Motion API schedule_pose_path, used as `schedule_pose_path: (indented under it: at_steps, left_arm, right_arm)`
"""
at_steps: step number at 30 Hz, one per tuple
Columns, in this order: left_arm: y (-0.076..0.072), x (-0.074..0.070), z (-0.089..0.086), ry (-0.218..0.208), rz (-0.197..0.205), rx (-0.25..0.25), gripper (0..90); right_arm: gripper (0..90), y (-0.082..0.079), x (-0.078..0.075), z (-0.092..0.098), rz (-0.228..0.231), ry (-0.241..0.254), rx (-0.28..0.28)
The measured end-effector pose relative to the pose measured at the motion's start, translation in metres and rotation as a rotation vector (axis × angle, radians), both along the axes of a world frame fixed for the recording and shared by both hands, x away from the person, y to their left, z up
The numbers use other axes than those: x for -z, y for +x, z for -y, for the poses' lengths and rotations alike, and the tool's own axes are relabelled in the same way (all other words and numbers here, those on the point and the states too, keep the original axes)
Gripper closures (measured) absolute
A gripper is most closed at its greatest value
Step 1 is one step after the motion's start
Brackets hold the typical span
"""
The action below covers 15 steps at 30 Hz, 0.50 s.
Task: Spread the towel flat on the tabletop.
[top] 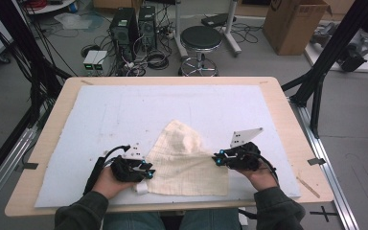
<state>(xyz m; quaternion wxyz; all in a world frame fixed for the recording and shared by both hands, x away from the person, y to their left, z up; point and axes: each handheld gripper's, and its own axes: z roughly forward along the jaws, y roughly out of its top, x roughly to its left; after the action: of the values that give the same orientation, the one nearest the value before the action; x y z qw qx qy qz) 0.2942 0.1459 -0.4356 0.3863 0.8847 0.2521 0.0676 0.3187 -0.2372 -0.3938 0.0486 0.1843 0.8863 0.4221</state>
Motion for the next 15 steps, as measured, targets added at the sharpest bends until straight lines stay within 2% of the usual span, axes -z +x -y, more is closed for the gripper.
schedule_pose_path:
  at_steps: [1,3,4,6,10,12,15]
  left_arm:
    - [-0.001,-0.001,0.000,0.008,-0.009,0.008,69.8]
    - [-0.001,-0.004,0.000,-0.010,-0.012,0.023,69.0]
    - [0.000,-0.006,0.000,-0.026,-0.002,0.021,68.4]
    - [0.005,-0.014,0.000,-0.056,0.013,0.006,66.1]
    - [0.027,-0.032,0.005,-0.113,0.035,-0.038,62.6]
    - [0.042,-0.039,0.011,-0.128,0.060,-0.060,61.1]
    - [0.068,-0.039,0.023,-0.155,0.051,-0.123,61.1]
  right_arm:
    - [83.7,-0.003,-0.001,0.000,-0.003,0.005,-0.007]
    - [80.1,-0.009,0.002,-0.003,-0.037,-0.006,-0.043]
    - [76.2,-0.011,0.005,-0.005,-0.051,-0.016,-0.060]
    - [71.5,-0.013,0.007,-0.005,-0.065,0.001,-0.074]
    - [65.4,-0.005,-0.002,0.004,-0.044,0.083,-0.023]
    - [64.7,0.002,-0.007,0.007,-0.025,0.116,0.003]
    - [64.3,0.014,-0.007,0.008,-0.015,0.143,0.050]
